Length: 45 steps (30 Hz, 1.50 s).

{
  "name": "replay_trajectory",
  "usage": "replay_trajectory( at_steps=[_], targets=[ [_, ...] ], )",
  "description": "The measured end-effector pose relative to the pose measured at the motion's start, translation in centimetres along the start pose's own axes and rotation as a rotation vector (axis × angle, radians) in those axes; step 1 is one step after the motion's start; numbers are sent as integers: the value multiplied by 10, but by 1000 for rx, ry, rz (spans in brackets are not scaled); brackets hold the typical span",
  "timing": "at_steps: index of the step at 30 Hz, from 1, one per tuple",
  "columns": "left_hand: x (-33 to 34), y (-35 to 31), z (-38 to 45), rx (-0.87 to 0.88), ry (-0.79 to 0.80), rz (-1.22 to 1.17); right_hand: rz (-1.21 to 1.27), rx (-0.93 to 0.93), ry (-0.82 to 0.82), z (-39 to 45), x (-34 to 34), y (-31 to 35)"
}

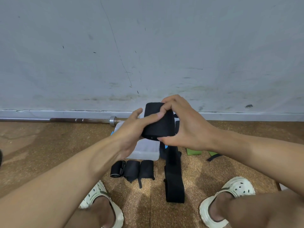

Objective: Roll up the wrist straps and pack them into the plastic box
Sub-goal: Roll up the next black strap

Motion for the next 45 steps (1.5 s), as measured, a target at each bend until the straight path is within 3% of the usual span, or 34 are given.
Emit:
replay_trajectory(
  at_steps=[4, 9, 13, 16, 18, 21, 25, 27, 30, 32, 39, 45],
  targets=[
    [2, 6, -2, 6, -3, 51, 11, 36, 17, -2, 3, -3],
    [14, 8, -6, -78, 119, -152, 60, 84, 99, -1, 5, -5],
    [15, 4, -7, -105, 137, -359, 93, 88, 16, 1, -5, -8],
    [17, 2, -8, -112, 144, -386, 124, 98, -7, 1, -3, -9],
    [20, 2, -10, -102, 131, -279, 103, 85, -19, 0, -2, -9],
    [12, 8, -5, -33, -30, 29, -1, 46, 25, 0, 4, -10],
    [6, 18, -6, -39, -147, 109, -91, 27, 142, -1, 18, -8],
    [2, 15, -7, -27, -166, 214, -16, 94, 226, -1, 19, -13],
    [-4, 10, -6, -26, -137, 494, 212, 192, 239, -3, 8, -28],
    [0, 10, -7, -6, -64, 601, 236, 224, 222, -6, 4, -38],
    [6, 7, -6, 154, 40, 799, 168, 275, 393, -14, 32, -46],
    [-6, 7, -5, 172, 23, 875, 150, 269, 365, -4, 48, -43]
  ],
)
Point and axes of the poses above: each hand's wrist, its own z-axis towards the middle knuckle, its own x-axis out of the palm, y = z × x, the point moved 8 cm from there along z, towards the middle knuckle, and after that the axes turned 1 degree about -z, right-handed, at the moved point
